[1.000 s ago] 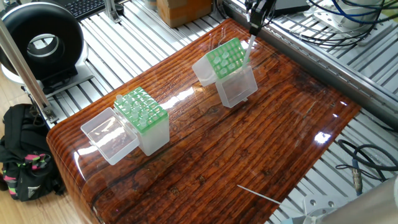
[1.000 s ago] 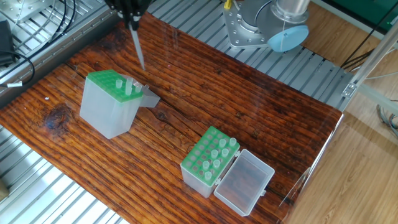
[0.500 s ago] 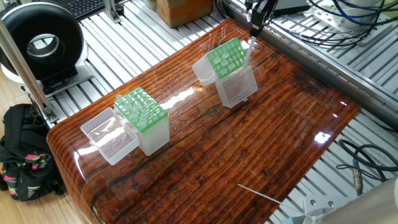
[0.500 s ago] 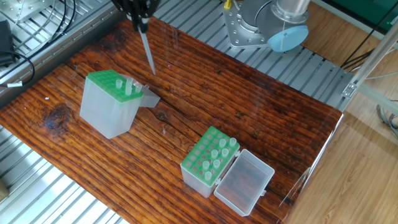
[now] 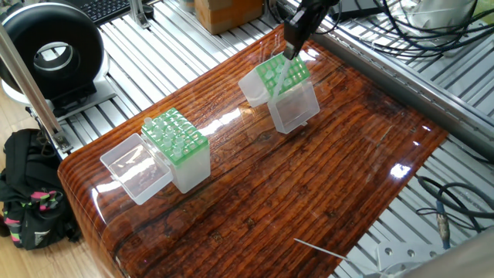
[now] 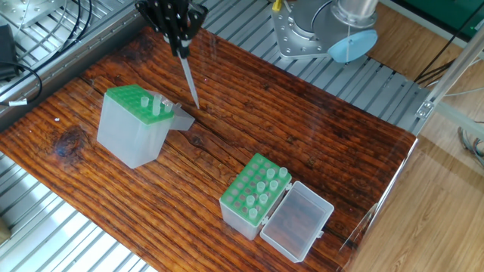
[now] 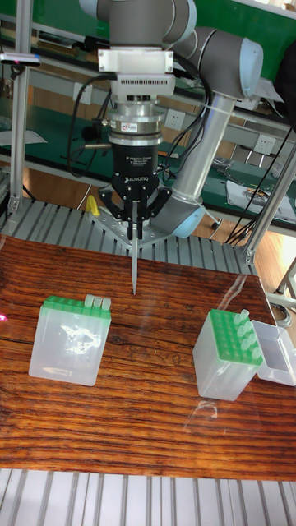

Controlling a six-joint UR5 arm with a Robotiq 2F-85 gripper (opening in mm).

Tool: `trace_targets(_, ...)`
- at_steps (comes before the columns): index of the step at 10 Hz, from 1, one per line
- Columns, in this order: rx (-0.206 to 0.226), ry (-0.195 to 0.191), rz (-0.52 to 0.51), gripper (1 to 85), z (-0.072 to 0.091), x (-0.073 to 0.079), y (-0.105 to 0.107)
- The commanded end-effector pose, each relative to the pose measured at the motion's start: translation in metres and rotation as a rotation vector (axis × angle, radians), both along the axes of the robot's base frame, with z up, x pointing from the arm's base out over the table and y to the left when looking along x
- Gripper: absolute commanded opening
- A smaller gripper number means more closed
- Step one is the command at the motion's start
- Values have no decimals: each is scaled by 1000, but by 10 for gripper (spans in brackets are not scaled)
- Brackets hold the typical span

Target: Transfer all large pipette tips from one holder to another

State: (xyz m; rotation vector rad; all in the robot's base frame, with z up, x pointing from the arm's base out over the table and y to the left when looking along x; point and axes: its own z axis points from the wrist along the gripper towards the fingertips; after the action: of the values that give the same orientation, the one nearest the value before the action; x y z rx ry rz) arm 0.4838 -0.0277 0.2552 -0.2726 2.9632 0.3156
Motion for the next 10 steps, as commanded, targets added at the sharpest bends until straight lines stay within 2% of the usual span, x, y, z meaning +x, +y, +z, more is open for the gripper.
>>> trace_targets(1,6,-28,62,10,-1,4,7)
trace_targets(2,33,-83,125,10,3,13,17)
trace_targets(4,51,-118,183,10,6,17,24)
trace_targets(5,30,-121,190,10,6,19,21)
trace_targets(6,-9,-105,184,10,17,23,26)
trace_targets(7,-74,-77,155,10,32,29,38)
trace_targets(8,-136,-61,110,10,45,34,59)
trace_targets(9,-152,-60,63,10,46,35,83)
trace_targets(10,-120,-96,46,10,38,36,105)
